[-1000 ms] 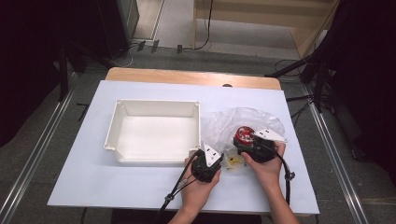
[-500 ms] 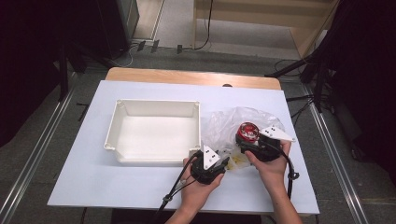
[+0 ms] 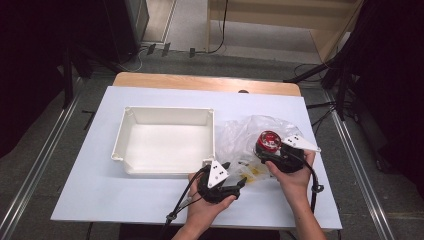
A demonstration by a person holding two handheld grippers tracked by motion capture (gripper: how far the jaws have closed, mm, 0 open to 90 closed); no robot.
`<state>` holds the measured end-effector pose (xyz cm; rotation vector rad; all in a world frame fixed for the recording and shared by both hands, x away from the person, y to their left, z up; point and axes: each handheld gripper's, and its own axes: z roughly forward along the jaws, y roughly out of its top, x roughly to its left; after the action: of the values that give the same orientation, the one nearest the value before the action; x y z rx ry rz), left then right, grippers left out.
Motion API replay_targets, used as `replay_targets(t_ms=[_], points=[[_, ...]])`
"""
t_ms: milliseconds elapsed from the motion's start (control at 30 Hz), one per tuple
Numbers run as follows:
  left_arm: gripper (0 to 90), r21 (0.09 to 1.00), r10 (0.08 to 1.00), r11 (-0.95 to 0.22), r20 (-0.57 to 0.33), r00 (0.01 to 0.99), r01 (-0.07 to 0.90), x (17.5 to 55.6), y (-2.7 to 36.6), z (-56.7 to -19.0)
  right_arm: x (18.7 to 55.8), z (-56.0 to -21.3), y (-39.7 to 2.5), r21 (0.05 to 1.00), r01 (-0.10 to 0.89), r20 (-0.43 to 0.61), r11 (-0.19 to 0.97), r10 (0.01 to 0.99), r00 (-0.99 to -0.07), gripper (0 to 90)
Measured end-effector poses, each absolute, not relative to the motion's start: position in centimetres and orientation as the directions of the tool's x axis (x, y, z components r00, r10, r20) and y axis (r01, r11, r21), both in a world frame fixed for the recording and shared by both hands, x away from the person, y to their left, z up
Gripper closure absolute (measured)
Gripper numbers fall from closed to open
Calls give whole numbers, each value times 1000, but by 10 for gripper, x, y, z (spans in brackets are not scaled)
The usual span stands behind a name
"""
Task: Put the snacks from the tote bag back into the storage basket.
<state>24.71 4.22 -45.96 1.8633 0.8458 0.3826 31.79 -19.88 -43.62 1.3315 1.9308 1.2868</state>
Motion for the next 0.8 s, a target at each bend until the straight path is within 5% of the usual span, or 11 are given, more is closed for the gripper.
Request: replay_targets(t_ms=[800], points=[[173, 893, 711, -250, -93, 697, 374, 235, 109, -462, 317, -436, -201, 883, 461, 127, 92, 898, -422, 258]])
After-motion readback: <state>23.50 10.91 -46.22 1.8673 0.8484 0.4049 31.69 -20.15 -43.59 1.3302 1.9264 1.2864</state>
